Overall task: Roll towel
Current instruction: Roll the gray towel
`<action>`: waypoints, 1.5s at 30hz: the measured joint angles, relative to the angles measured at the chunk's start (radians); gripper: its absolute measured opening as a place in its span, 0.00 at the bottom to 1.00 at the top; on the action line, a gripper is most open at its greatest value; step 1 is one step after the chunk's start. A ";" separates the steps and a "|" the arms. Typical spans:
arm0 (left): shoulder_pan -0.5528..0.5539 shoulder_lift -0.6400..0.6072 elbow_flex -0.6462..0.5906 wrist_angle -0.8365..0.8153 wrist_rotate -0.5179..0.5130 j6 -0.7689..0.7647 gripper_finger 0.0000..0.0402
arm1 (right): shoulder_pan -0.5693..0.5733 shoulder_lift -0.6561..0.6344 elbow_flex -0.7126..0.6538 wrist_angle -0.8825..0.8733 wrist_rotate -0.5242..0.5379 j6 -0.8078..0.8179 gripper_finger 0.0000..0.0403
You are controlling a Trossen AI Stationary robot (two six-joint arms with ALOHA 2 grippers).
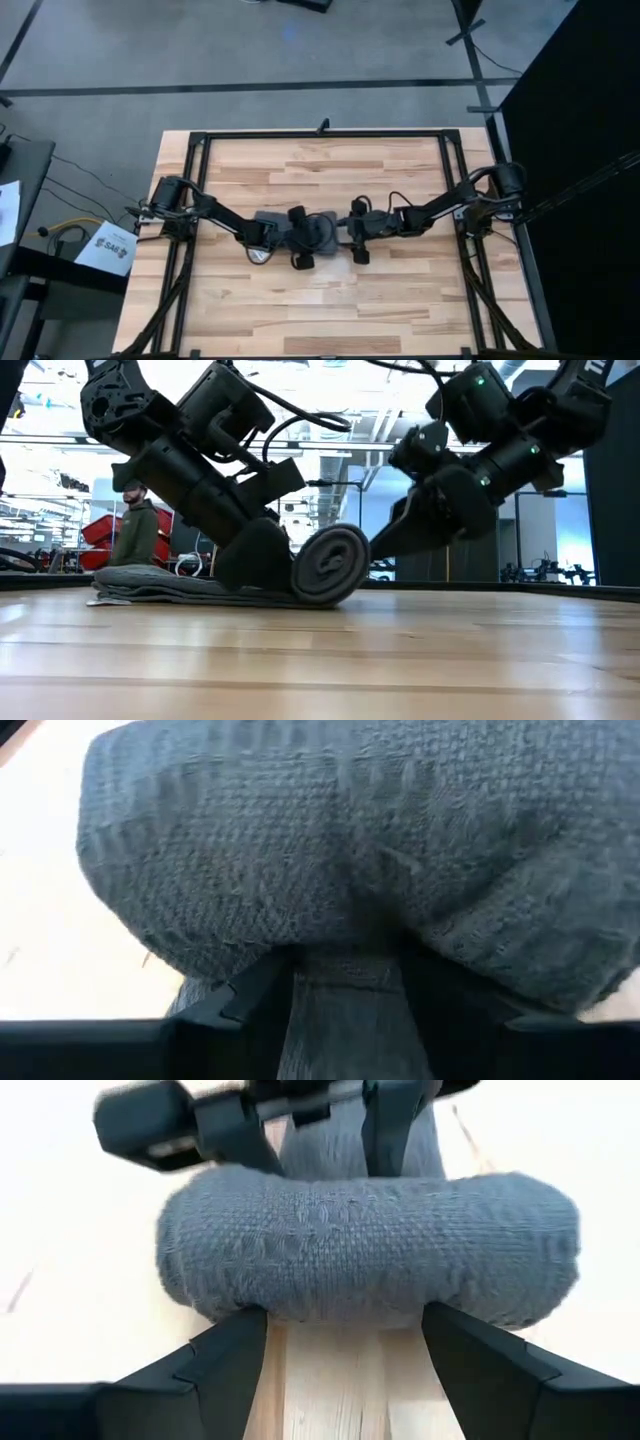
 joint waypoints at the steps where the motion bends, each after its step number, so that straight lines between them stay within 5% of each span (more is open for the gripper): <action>1: -0.001 -0.007 0.000 -0.002 -0.001 0.000 0.43 | 0.000 -0.003 0.001 0.005 0.000 -0.003 0.64; 14: -0.001 -0.058 -0.002 -0.062 -0.010 0.019 0.43 | -0.012 0.008 0.097 0.008 -0.012 -0.035 0.64; 21: -0.001 -0.059 -0.001 -0.101 -0.024 0.016 0.43 | -0.047 0.121 0.181 0.012 -0.066 -0.025 0.64; 36: -0.008 -0.064 0.131 -0.446 -0.030 -0.009 0.43 | -0.073 0.171 0.239 -0.004 -0.098 -0.031 0.64; 45: -0.009 -0.066 0.131 -0.485 -0.034 -0.041 0.43 | -0.079 0.289 0.270 0.062 -0.116 -0.019 0.64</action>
